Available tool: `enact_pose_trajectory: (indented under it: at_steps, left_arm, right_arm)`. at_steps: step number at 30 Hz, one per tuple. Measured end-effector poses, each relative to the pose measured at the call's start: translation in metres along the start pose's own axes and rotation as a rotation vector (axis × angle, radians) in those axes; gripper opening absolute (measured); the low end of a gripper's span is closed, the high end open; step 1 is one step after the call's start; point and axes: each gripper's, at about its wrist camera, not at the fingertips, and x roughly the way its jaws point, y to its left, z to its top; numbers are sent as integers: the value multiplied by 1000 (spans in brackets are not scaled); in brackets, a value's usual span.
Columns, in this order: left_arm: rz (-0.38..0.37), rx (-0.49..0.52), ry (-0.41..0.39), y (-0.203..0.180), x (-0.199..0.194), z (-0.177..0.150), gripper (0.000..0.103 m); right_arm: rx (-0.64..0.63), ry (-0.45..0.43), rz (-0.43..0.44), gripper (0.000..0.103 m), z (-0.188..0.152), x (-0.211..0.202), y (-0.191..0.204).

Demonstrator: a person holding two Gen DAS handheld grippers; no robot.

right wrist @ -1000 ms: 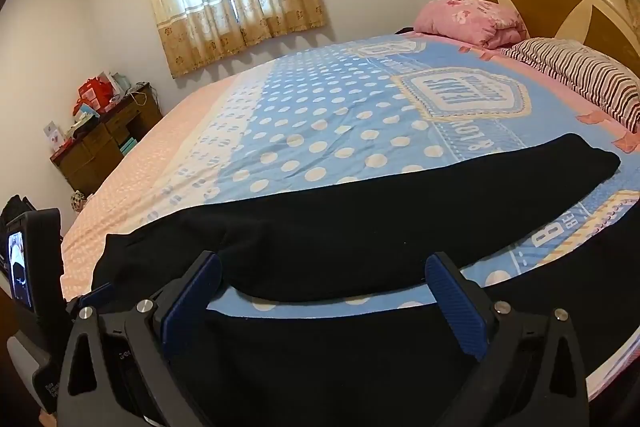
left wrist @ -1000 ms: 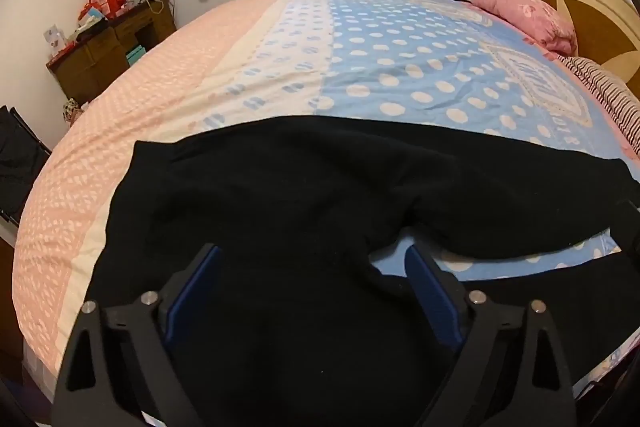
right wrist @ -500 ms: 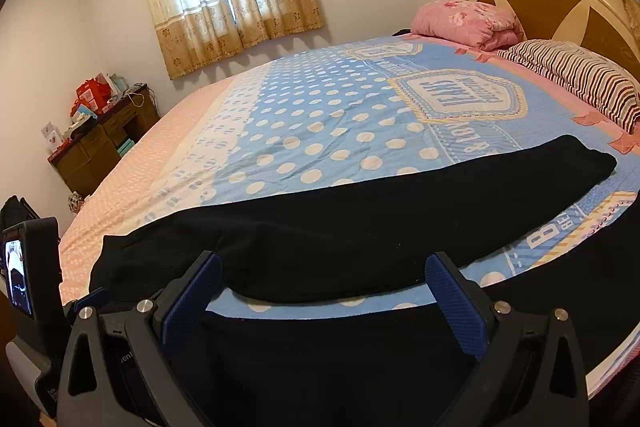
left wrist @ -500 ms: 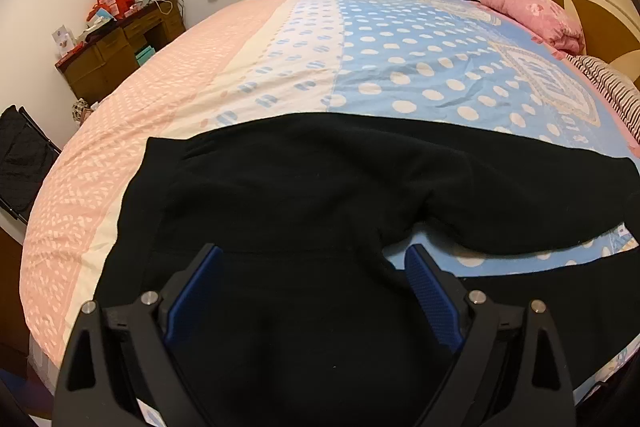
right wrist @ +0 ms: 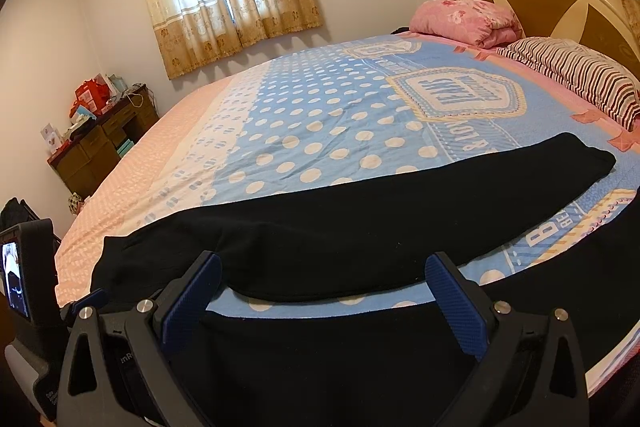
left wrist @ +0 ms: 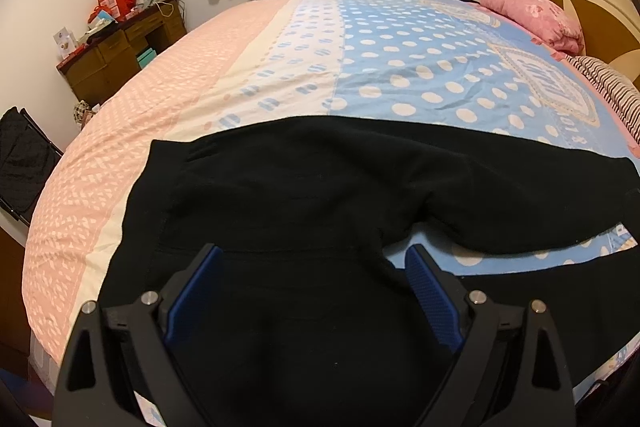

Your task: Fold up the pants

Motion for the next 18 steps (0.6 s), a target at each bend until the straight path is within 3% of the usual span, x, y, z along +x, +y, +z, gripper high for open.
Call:
enact_pose_trajectory:
  at_steps: [18]
  left_arm:
    - [-21, 5, -4, -5, -5, -2, 95]
  right_arm:
    - [-5, 25, -62, 102, -1, 5, -1]
